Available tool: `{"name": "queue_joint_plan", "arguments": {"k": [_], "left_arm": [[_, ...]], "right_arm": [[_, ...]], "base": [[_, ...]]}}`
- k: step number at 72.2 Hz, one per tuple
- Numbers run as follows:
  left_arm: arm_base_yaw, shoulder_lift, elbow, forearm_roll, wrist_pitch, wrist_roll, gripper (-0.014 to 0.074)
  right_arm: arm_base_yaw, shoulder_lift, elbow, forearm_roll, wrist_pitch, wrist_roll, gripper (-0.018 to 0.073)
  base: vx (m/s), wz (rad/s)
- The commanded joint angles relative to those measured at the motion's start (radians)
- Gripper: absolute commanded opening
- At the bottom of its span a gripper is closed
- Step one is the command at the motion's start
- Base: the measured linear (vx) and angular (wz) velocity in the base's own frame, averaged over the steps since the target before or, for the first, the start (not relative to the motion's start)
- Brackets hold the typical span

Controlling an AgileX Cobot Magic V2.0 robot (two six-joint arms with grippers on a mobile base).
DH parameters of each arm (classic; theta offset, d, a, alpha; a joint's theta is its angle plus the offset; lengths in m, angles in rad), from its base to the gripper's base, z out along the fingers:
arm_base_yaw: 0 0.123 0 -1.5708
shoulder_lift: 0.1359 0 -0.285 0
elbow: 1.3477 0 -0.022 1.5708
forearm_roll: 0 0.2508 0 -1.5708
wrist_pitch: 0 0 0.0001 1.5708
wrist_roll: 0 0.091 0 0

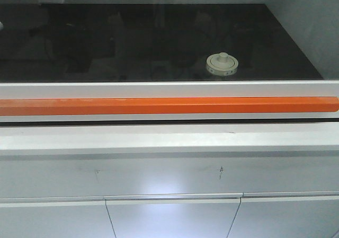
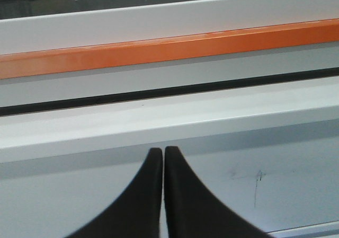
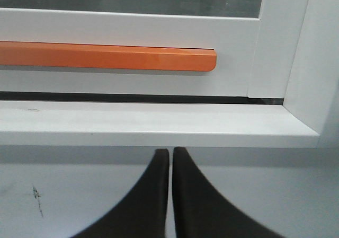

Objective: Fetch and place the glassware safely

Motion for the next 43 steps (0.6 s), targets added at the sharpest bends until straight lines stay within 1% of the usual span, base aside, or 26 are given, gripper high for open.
{"name": "queue_joint_plan", "arguments": {"k": [1, 43], "left_arm": [[0.0, -0.012, 0.027, -0.008, -0.071, -0.003, 0.0003], [0.0, -0.012, 0.027, -0.008, -0.071, -0.003, 0.0003]], "right_arm": [[0.0, -0.013, 0.018, -0.005, -0.071, -0.003, 0.0], [0.0, -0.013, 0.018, -0.005, -0.071, -0.003, 0.0]], "base": [[0.0, 0.0], [0.0, 0.0]]}}
